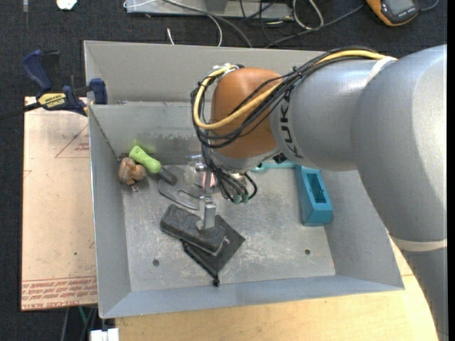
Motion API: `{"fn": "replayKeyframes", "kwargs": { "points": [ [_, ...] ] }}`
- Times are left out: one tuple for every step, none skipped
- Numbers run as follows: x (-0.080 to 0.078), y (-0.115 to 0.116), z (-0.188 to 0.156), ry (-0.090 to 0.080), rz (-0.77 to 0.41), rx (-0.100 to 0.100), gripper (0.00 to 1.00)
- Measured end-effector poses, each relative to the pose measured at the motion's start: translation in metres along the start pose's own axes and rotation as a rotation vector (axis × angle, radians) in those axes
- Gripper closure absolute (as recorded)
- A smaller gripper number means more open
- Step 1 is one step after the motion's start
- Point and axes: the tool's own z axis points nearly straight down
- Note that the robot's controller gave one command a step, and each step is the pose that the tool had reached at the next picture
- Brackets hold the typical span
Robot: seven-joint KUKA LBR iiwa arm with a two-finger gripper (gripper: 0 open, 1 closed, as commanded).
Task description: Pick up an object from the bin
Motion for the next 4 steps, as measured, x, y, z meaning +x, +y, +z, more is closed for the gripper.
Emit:
{"fn": "replayKeyframes", "kwargs": {
  "points": [
    [0.041,0.011,0.029,-0.005,-0.091,0.0,0.0],
    [0.067,0.038,0.035,-0.008,-0.054,0.001,0.0],
    [0.063,0.033,0.035,-0.008,-0.138,-0.002,0.0],
    [0.077,0.057,0.034,-0.023,-0.008,-0.007,1.0]
  ]
}}
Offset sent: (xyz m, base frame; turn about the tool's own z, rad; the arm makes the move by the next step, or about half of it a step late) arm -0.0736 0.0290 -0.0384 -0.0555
